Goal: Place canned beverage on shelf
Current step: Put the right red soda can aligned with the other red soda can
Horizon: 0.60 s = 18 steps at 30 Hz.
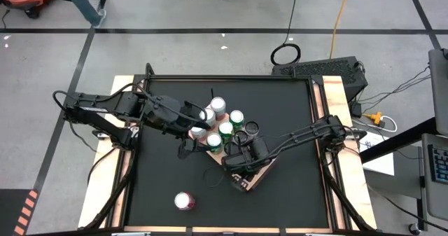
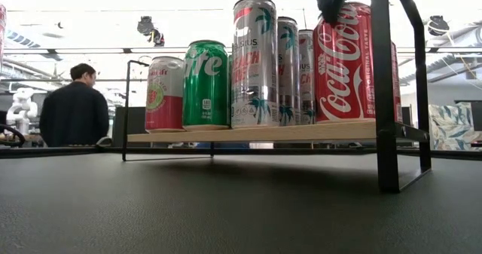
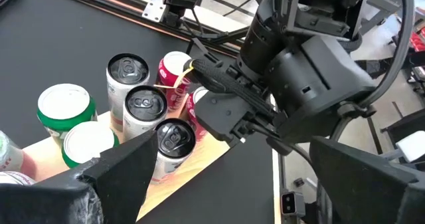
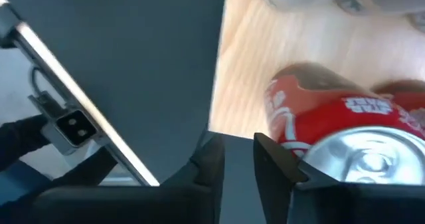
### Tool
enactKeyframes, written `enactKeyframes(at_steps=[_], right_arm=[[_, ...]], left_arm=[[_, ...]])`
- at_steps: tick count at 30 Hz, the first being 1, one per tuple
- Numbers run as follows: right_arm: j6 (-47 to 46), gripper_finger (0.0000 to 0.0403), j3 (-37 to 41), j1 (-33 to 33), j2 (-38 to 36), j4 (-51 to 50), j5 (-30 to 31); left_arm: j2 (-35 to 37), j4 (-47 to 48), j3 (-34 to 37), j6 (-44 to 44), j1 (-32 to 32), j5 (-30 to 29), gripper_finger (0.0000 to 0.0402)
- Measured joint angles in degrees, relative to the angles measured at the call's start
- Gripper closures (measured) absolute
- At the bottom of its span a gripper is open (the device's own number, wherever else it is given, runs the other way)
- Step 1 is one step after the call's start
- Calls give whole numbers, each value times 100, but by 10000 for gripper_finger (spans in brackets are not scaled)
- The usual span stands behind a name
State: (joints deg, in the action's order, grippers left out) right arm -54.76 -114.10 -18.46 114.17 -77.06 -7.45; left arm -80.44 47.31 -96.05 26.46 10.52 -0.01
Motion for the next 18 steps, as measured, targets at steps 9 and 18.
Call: enactKeyframes(at_steps=[9,18], right_arm=[[178,361,0,38,0,-282,23],[231,370,0,76,0,-357,154]], left_arm=[[0,-2,1,-33,2,0,6],[0,-2,0,-41,0,0,6]])
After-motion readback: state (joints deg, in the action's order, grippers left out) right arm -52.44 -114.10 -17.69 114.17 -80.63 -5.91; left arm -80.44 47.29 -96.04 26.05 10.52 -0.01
